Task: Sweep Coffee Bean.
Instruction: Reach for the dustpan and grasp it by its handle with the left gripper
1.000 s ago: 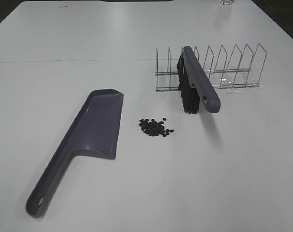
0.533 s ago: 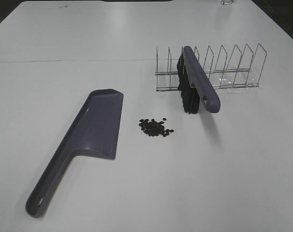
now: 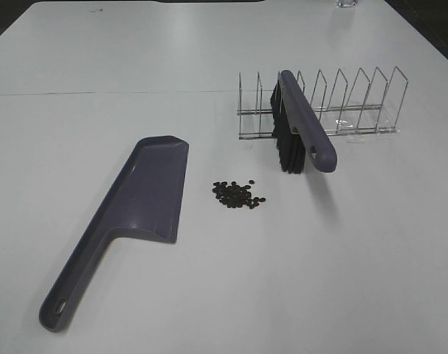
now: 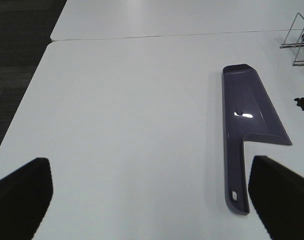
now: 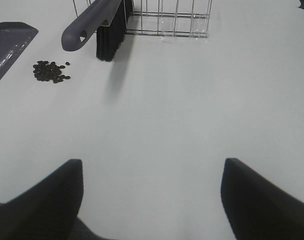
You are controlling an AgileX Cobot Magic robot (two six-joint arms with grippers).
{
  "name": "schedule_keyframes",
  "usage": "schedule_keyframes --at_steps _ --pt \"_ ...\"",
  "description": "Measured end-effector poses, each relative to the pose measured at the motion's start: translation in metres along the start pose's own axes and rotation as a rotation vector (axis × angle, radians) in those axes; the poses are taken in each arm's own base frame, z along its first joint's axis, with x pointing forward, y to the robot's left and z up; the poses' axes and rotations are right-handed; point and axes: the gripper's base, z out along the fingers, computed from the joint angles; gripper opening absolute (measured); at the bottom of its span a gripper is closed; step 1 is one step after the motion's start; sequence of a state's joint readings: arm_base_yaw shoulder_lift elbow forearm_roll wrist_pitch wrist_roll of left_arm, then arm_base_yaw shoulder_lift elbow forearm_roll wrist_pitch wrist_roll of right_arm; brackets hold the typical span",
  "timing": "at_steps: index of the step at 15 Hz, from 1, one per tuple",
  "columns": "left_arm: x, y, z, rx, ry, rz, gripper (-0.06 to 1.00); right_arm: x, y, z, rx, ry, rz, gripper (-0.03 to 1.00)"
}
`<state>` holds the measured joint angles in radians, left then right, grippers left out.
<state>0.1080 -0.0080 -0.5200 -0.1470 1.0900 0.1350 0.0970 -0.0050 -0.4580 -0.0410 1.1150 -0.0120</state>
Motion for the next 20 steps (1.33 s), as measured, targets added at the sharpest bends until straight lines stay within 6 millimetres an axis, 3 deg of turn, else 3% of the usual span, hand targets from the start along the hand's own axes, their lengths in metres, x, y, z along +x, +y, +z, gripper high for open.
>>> schedule_keyframes --at_steps 20 --pt "0.0 0.0 0.0 0.0 0.0 0.0 0.99 0.0 0.0 0.0 0.0 0.0 0.0 0.68"
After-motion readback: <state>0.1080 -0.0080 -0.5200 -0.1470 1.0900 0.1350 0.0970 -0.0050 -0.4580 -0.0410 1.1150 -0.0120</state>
